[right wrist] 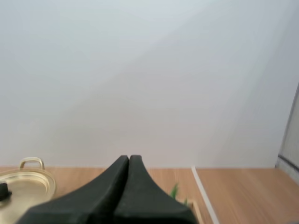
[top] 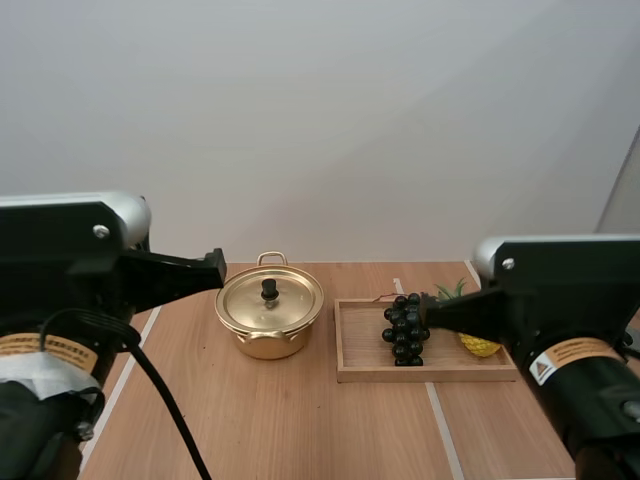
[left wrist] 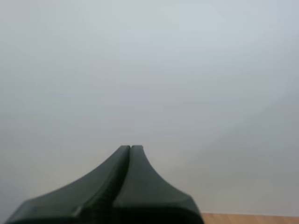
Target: Open the pot, put the grape inside, and close it
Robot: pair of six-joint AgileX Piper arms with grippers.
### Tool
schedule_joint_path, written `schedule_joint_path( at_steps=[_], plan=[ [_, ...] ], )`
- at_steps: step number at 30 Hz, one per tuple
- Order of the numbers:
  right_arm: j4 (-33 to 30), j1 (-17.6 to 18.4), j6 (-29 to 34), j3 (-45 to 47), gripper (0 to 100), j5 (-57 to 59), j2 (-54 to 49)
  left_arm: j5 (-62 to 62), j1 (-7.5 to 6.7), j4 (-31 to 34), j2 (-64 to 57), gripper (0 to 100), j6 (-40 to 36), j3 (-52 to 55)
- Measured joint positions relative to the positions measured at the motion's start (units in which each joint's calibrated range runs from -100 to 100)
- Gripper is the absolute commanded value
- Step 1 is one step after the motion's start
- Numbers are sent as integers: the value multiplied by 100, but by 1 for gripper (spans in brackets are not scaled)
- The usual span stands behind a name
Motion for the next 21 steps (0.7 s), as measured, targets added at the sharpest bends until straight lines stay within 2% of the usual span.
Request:
schedule_joint_path(
  at_steps=[7,10,16,18,21],
  plan=[
    [0,0,0,-938,0,351,-13,583,0,21,-18,0,44,-763],
    [0,0,0,-2094,0,495,-13,634,0,31,-11,0,187,-1013],
    [-10,0,0,-2577,0,537,-13,692,0,31,-11,1,218,-1066],
    [-10,0,0,-2624,0,537,-26,708,0,31,-18,6,237,-1116],
    [-37,0,0,-2742,0,518,100,764,0,31,63,19,258,-1380]
  ],
)
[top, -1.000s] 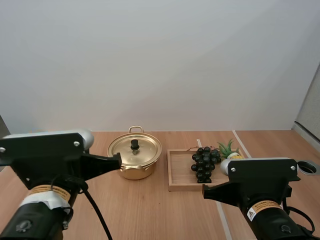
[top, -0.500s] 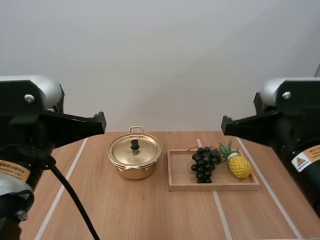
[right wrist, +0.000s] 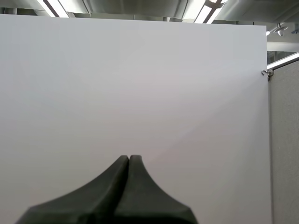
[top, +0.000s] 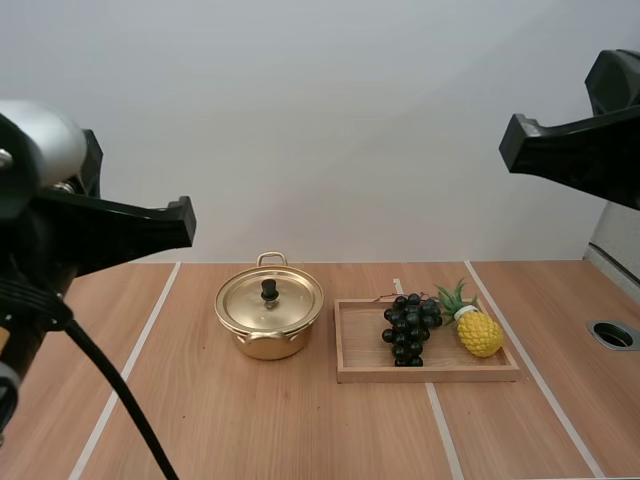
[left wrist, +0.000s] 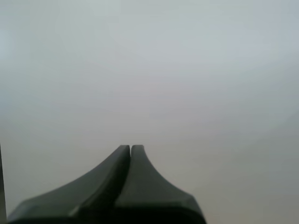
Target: Open the pot, put the grape inside, and close it
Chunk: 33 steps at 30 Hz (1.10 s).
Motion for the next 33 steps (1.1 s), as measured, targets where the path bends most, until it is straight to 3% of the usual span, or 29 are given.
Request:
schedule_joint_path(
  at_steps=[5,15,17,18,21,22,27,29,33],
  plan=[
    [-39,0,0,-513,0,-50,1071,95,0,0,1055,38,0,-891],
    [-112,0,0,-2063,0,-196,3260,308,0,0,3321,39,100,-2906],
    [-168,0,0,-2358,18,-6,3539,516,0,0,3690,40,111,-3213],
    [-222,0,0,-2504,32,140,3671,658,0,0,3853,41,111,-3363],
    [-446,0,0,-2820,86,527,3917,1182,0,0,4229,54,120,-3679],
    [-525,0,-9,-2892,100,650,3963,1364,0,0,4343,62,129,-3778],
    [-794,0,-202,-2967,100,921,4009,2054,0,2,4657,100,249,-3980],
    [-850,0,-536,-2990,100,1056,3997,2453,0,12,4750,100,408,-3991],
    [-856,0,-593,-3007,100,1115,3997,2569,0,12,4777,100,486,-3991]
  ],
)
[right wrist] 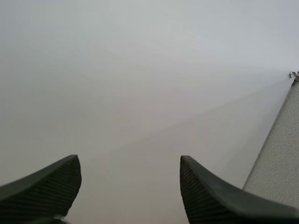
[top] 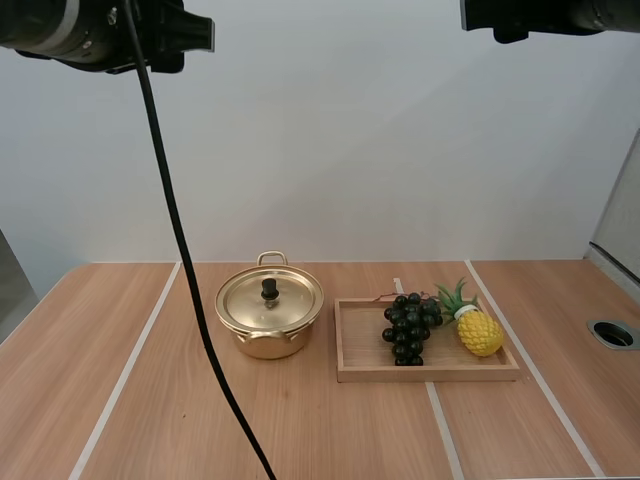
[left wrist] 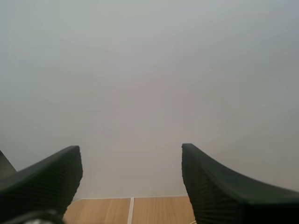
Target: Open the pot, put the grape inside, and close it
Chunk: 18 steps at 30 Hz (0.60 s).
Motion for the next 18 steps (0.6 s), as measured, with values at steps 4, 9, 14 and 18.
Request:
schedule_joint_path(
  at_steps=[4,9,14,18],
  plan=[
    [-10,0,-53,1,100,34,0,194,0,0,0,100,231,0],
    [-10,0,-53,-13,100,16,0,263,0,0,0,100,374,0],
    [-10,0,-53,-13,100,116,0,653,0,-50,0,100,919,-6],
    [-10,0,-181,-13,100,496,0,1235,0,-688,131,100,1929,-22]
  ],
)
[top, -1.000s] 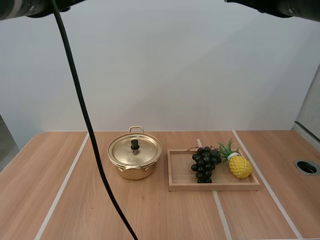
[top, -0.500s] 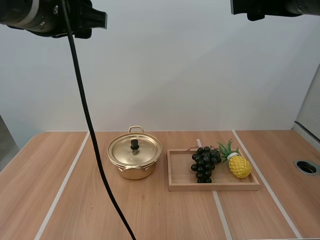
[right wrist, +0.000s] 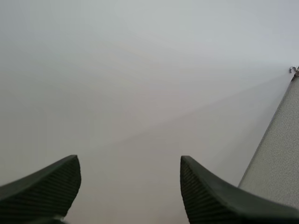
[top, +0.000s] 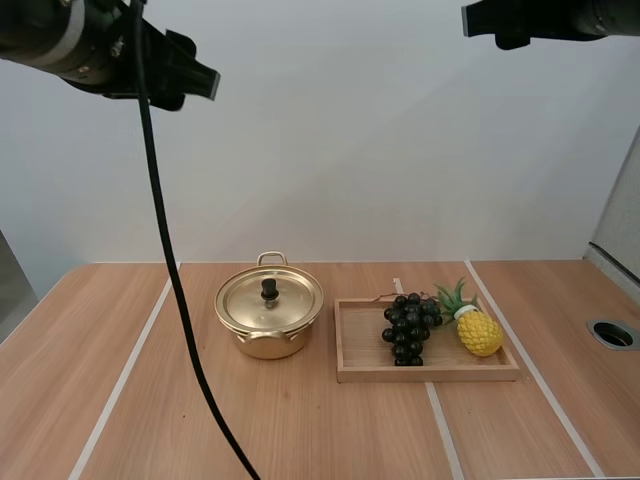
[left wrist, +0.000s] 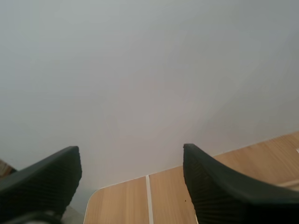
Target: Open the pot, put the grape inside, and close it
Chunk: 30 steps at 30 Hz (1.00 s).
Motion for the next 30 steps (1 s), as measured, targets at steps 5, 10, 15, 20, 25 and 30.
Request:
schedule_joint_path(
  at_steps=[5,10,15,20,25,30],
  plan=[
    [0,0,-417,0,100,544,0,722,0,-695,413,100,821,0],
    [299,0,-771,0,100,1031,0,1406,0,-793,1048,100,1161,0],
    [831,0,-1028,0,100,1435,0,1588,0,-793,1626,100,1509,0],
    [1095,0,-1040,0,100,1557,0,1391,0,-928,1891,100,1645,0],
    [1120,0,-1160,0,100,1698,0,1590,0,-1103,2238,100,2004,0],
    [1232,0,-1606,0,100,2085,0,2232,0,-1115,2907,100,2415,0]
  ],
)
